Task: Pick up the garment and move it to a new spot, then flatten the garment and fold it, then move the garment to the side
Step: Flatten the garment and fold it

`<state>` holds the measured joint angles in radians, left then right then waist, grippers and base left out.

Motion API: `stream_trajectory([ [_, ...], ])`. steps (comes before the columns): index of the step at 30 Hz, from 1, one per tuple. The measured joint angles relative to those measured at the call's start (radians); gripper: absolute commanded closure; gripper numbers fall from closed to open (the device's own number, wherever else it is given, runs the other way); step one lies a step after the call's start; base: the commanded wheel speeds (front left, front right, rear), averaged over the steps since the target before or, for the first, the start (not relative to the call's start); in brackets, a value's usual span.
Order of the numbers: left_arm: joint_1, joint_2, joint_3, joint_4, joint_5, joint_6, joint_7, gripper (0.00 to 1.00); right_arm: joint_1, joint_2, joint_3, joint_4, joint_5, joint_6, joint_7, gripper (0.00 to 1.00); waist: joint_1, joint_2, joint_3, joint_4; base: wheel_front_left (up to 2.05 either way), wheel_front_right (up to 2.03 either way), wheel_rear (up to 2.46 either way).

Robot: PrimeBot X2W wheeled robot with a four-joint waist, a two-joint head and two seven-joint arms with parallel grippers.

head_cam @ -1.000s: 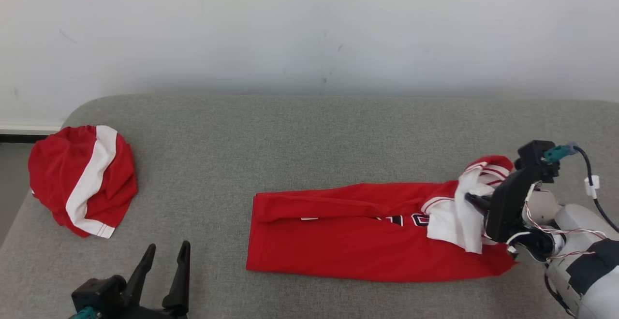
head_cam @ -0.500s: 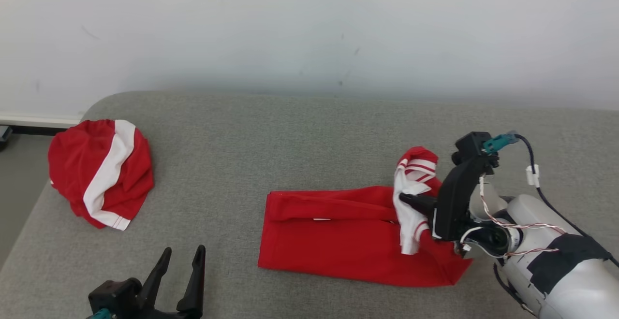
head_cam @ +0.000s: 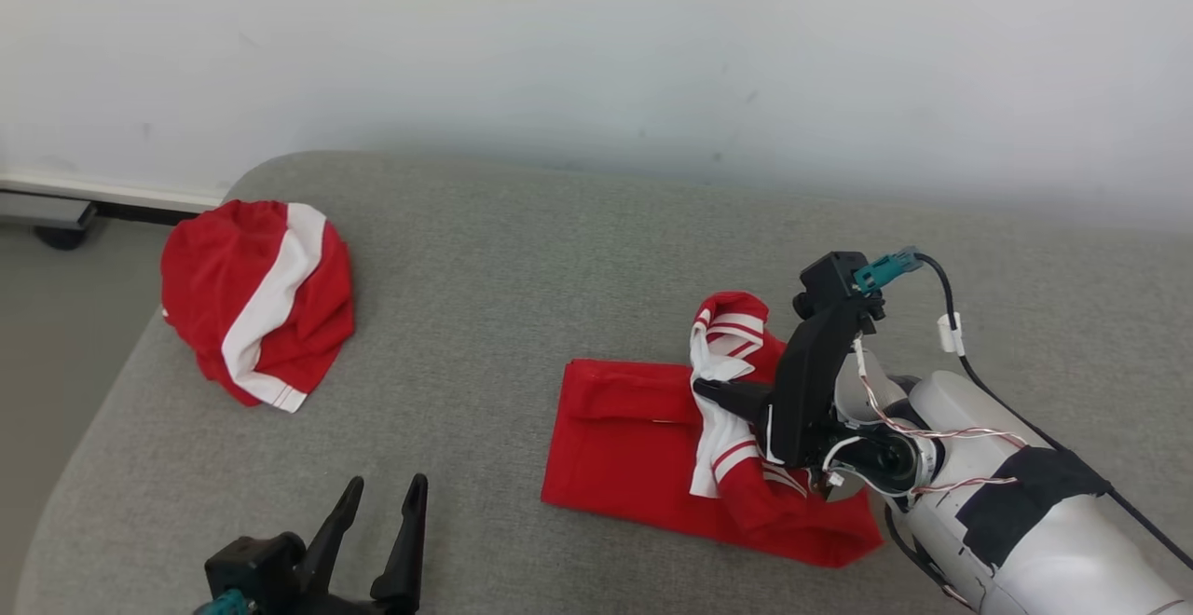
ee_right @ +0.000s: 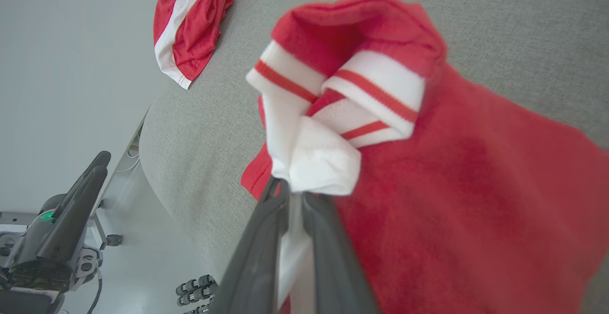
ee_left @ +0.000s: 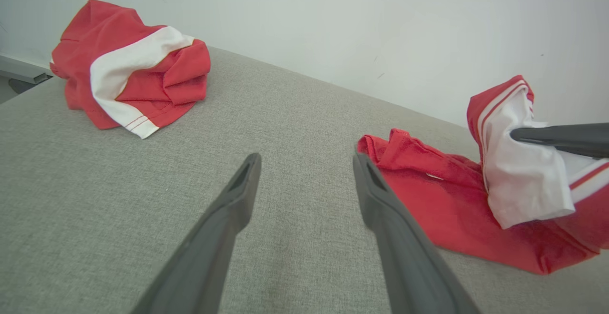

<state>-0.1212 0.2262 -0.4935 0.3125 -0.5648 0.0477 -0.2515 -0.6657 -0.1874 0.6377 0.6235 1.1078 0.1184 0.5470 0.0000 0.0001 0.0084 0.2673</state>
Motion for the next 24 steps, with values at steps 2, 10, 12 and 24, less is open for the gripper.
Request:
stream_trajectory([
  [2,-0.006,-0.002,0.000,0.002,0.000,-0.005,0.000,0.00,0.000,0.004,0.001,0.001,0.000,-0.006,0.000,1.00,0.0000,-0.0001,0.001,0.006,0.00,0.00,0.00],
  [10,-0.014,-0.014,-0.005,0.014,0.002,-0.014,0.000,0.00,-0.007,0.021,0.002,0.043,-0.002,-0.046,-0.001,1.00,0.0000,-0.0001,0.010,0.052,0.00,0.00,0.00],
  [12,-0.019,-0.020,-0.007,0.019,0.003,-0.015,0.000,0.00,-0.016,0.023,0.001,0.058,-0.002,-0.057,-0.002,1.00,0.0000,0.0000,0.014,0.064,0.00,0.00,0.00],
  [24,-0.054,-0.050,-0.024,0.040,0.010,-0.032,0.000,0.00,-0.031,0.029,0.001,0.147,-0.021,-0.093,-0.019,1.00,0.0000,0.0000,0.036,0.145,0.00,0.00,0.00],
])
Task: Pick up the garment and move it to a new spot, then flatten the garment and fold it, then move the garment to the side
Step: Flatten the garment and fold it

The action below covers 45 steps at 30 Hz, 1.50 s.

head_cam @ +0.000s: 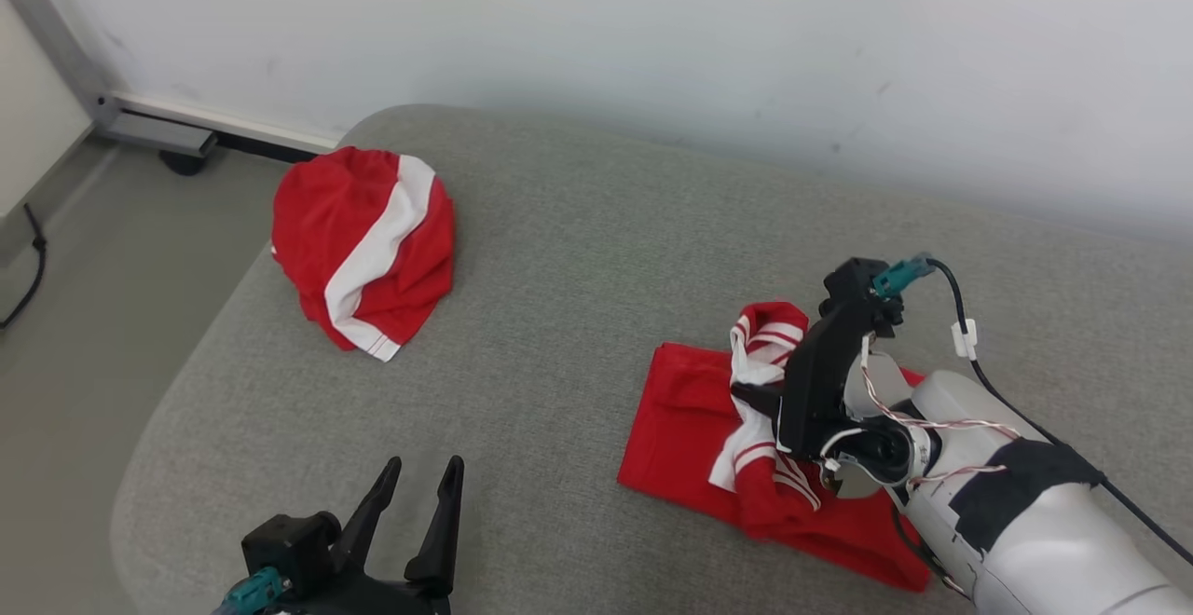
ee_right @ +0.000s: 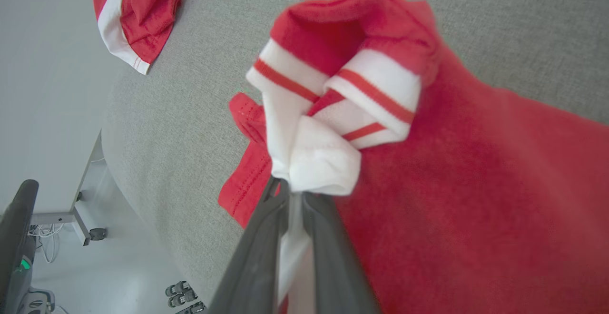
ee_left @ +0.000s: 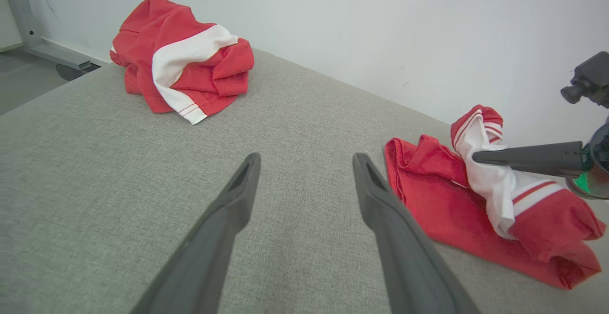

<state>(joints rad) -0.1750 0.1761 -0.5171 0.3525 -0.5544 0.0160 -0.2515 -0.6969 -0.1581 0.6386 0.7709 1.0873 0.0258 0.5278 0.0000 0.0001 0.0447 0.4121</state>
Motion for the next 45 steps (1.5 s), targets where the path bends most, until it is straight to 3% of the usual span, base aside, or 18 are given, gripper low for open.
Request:
stream_trajectory([
  [12,-0.022,-0.022,-0.004,0.023,0.019,-0.017,0.000,0.00,-0.037,0.031,0.009,0.084,-0.025,-0.008,-0.029,1.00,0.0000,0.0000,0.008,0.045,0.00,0.00,0.00],
  [13,-0.022,-0.022,-0.004,0.024,0.019,-0.017,0.000,0.00,-0.040,0.034,0.009,0.092,-0.026,-0.008,-0.035,0.77,0.0000,0.0000,0.008,0.046,0.00,0.00,0.00],
  [15,-0.022,-0.022,-0.001,0.027,0.019,-0.017,0.000,0.00,-0.050,0.037,0.008,0.100,-0.025,-0.007,-0.038,0.00,0.0000,0.0000,0.007,0.046,0.00,0.00,0.00],
  [26,-0.006,-0.012,0.024,0.037,0.020,-0.016,0.000,0.00,-0.070,0.033,-0.005,0.098,-0.025,0.038,-0.105,0.00,0.0000,0.0000,-0.019,-0.002,0.00,0.00,0.00],
  [40,0.048,0.023,0.050,-0.010,0.058,0.006,0.000,0.00,0.048,-0.138,0.057,-0.001,-0.169,0.049,-0.243,0.00,0.0000,0.0000,-0.032,-0.112,0.00,0.00,0.00],
  [45,0.047,0.037,0.057,-0.021,0.089,0.022,0.000,0.00,0.118,-0.177,0.063,-0.026,-0.187,0.035,-0.285,0.00,0.0000,0.0000,-0.031,-0.127,0.00,0.00,0.00],
])
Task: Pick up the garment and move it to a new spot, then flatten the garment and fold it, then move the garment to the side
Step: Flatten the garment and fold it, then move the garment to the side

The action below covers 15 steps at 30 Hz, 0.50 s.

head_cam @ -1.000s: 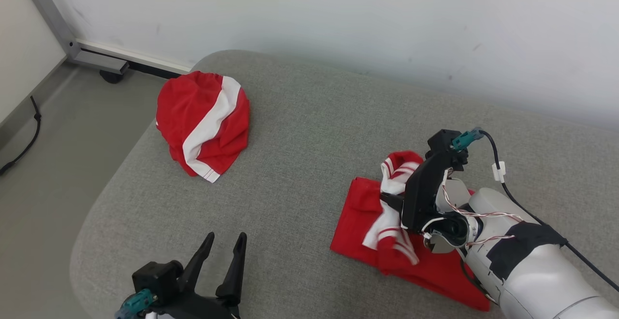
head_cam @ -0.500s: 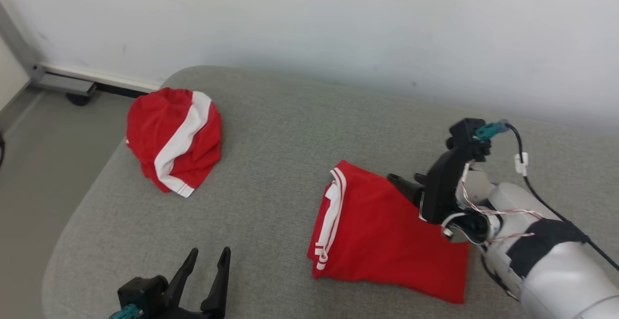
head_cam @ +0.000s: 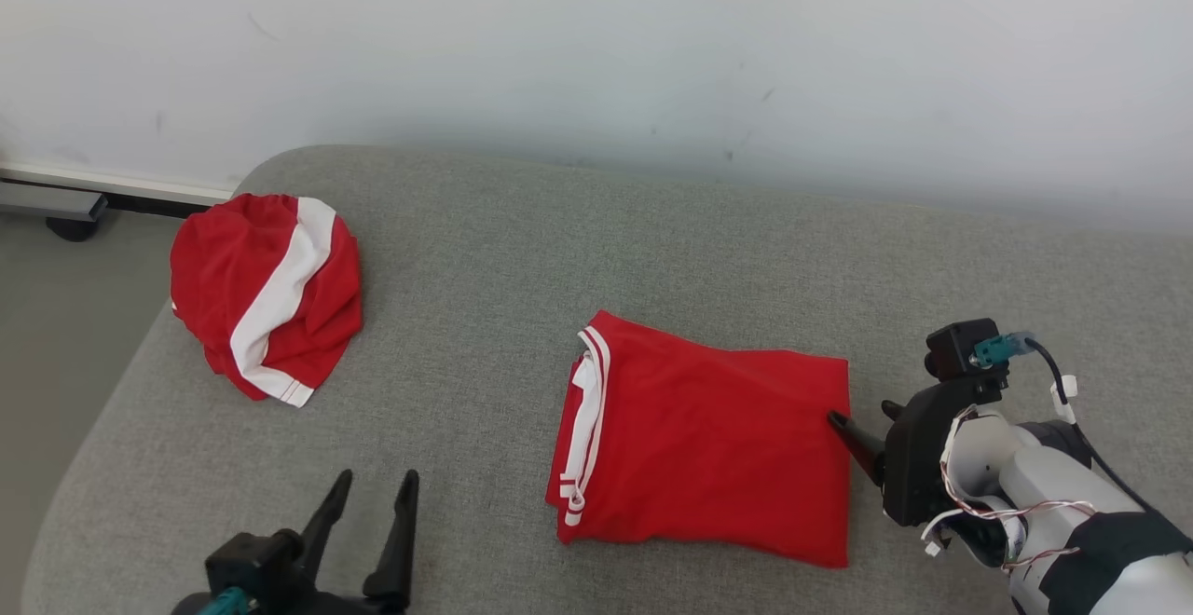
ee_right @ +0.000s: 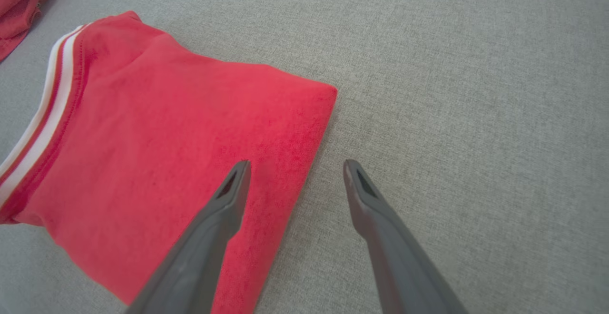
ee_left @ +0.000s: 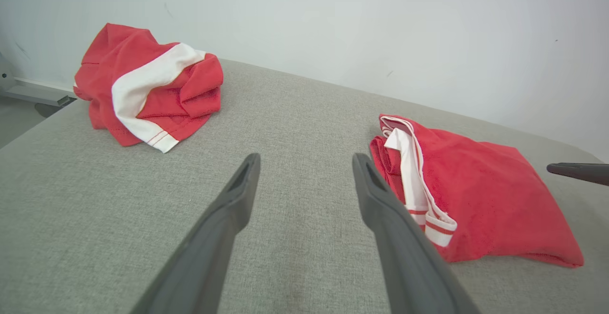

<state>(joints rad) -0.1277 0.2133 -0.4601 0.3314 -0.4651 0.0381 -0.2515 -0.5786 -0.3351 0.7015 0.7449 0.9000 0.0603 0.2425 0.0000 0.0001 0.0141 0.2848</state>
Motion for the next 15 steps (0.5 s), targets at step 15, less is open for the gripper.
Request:
stream_trajectory([
  [15,0.000,0.031,0.038,-0.043,0.035,0.033,0.000,0.00,0.042,0.018,-0.009,-0.024,0.006,-0.053,-0.028,0.00,0.0000,0.0000,-0.003,0.011,0.00,0.00,0.00],
])
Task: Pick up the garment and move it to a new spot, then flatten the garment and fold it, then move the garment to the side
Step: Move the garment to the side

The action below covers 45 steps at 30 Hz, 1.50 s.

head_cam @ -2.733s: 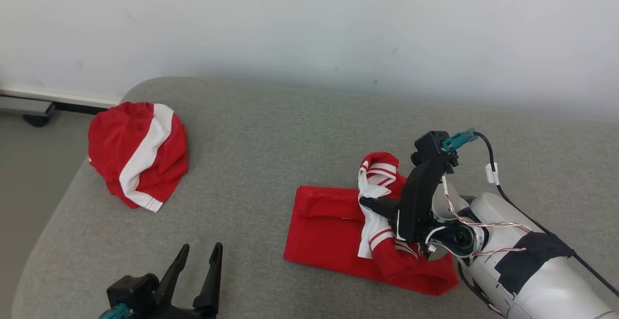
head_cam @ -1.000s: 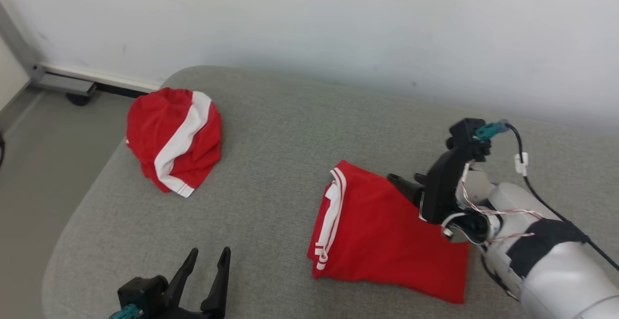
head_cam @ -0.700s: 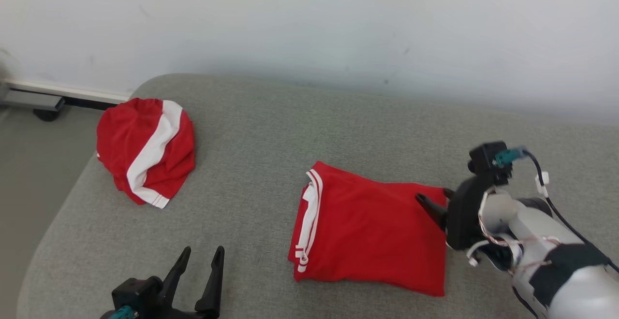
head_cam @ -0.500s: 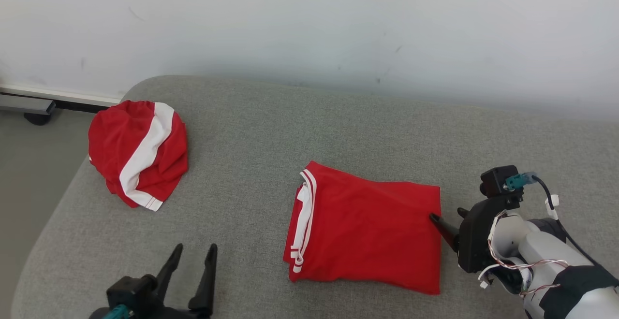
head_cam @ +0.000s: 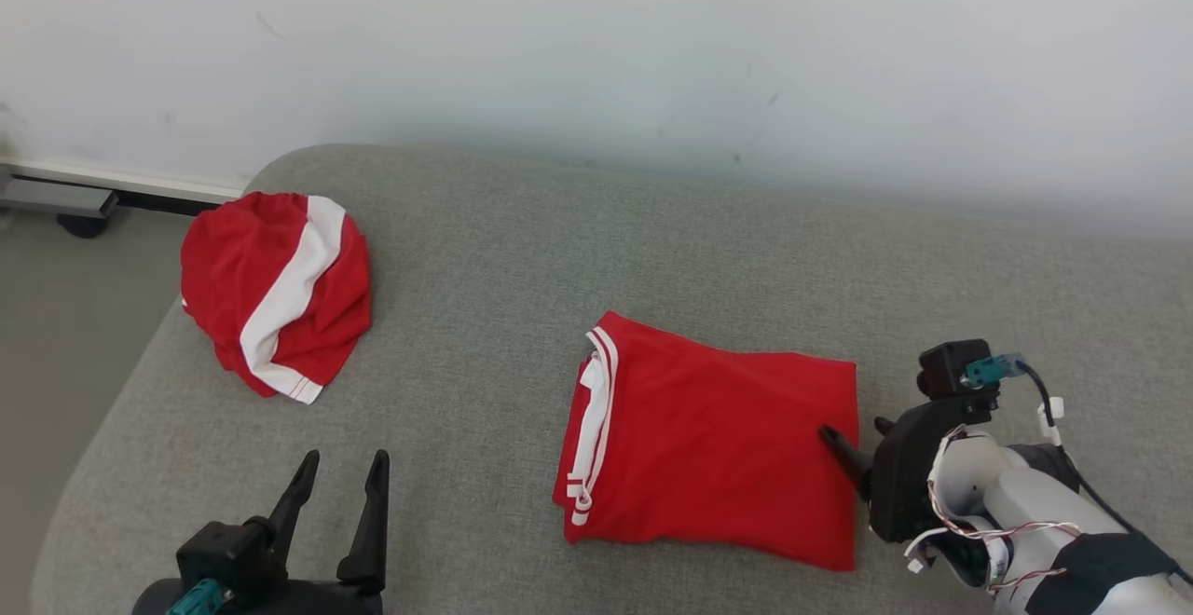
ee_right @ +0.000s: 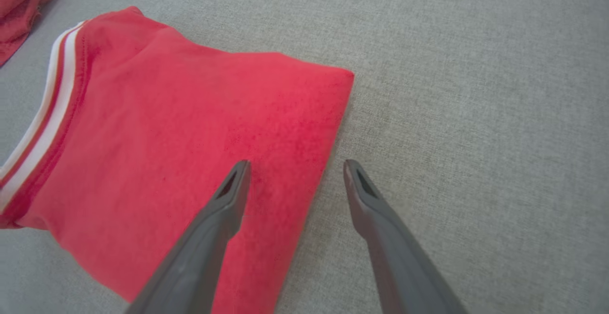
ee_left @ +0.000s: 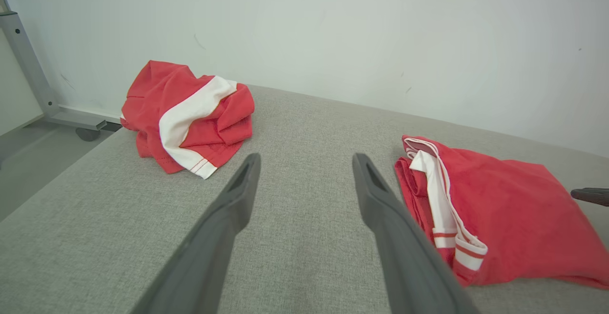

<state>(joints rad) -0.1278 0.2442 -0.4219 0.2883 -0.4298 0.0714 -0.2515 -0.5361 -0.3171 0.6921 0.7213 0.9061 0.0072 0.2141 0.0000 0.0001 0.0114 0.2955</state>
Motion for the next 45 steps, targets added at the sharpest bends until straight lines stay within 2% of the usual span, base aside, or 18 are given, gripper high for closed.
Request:
stream_trajectory([
  [15,0.001,-0.006,0.013,-0.010,0.020,0.000,0.000,0.00,0.011,0.031,0.016,0.062,0.012,-0.052,0.094,0.00,0.0000,0.0000,0.010,0.045,0.00,0.00,0.00],
  [25,0.002,-0.010,0.020,-0.014,0.020,0.002,0.000,0.00,-0.030,0.047,0.014,0.108,0.023,-0.070,0.148,0.00,-0.0001,-0.0001,0.018,0.049,0.00,0.00,0.00],
  [26,0.002,-0.010,0.021,-0.014,0.020,0.002,0.000,0.00,-0.030,0.049,0.012,0.110,0.027,-0.070,0.151,0.39,0.0000,0.0000,0.020,0.049,0.00,0.00,0.00],
  [27,0.002,-0.011,0.022,-0.015,0.020,0.002,0.000,0.00,-0.031,0.052,0.007,0.109,0.029,-0.070,0.151,1.00,-0.0001,-0.0001,0.022,0.049,0.00,0.00,0.00],
  [33,0.012,-0.014,0.038,-0.016,0.020,0.002,0.000,0.00,-0.054,0.070,-0.011,0.115,0.045,-0.068,0.145,1.00,0.0000,0.0000,0.035,0.041,0.00,0.00,0.00],
  [36,0.022,-0.015,0.047,-0.015,0.018,0.002,0.000,0.00,-0.070,0.067,-0.009,0.118,0.045,-0.054,0.146,1.00,0.0000,0.0000,0.037,0.031,0.00,0.00,0.00],
  [45,0.024,-0.022,0.056,-0.013,0.017,-0.001,0.000,0.00,-0.156,0.011,0.014,0.117,0.017,-0.012,0.177,1.00,0.0000,-0.0001,0.031,-0.027,0.00,0.00,0.00],
])
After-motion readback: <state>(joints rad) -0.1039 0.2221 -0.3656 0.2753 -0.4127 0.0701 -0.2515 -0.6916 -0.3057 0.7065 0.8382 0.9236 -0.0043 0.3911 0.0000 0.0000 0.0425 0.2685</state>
